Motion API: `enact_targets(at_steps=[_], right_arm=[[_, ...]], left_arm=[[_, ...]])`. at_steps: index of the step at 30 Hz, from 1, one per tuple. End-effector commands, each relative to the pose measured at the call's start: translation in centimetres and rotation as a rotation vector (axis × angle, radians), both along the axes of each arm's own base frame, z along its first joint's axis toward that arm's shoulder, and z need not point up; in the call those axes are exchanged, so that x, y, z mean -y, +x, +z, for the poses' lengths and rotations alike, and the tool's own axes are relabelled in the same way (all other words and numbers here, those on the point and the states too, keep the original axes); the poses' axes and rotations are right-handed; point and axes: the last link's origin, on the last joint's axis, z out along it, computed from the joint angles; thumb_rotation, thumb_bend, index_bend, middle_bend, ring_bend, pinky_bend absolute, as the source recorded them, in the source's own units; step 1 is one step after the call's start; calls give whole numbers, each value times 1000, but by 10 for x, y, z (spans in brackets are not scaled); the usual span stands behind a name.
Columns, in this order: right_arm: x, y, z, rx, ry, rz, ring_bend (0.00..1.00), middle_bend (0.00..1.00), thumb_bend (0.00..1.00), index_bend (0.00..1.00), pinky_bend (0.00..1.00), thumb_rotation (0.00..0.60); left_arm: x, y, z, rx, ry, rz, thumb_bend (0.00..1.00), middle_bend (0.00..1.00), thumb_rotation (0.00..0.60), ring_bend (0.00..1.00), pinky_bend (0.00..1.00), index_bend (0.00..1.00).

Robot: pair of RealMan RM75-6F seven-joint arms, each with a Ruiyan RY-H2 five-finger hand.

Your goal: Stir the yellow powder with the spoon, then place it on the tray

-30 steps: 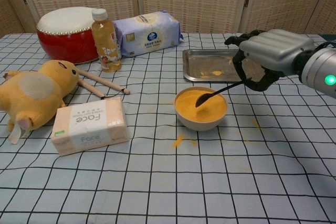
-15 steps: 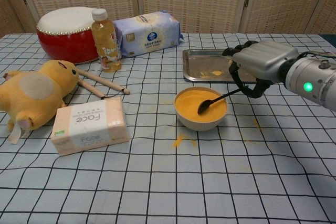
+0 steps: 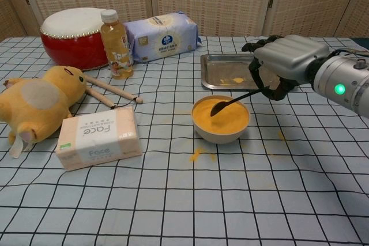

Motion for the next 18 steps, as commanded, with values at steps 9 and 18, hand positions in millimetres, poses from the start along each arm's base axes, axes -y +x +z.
enact_targets(at_steps=[9,18], right_arm=[[-13,-12,-1,-52,65,-30,0,24,610,859,0,600],[6,-2,-18,-73,33,-26,0,24,610,862,0,600]], left_arm=[[1,1,-1,-3,-5,-3,447,0,600,0,103,0],[-3,-2,-1,0,-7,12,447,0,600,0,103,0]])
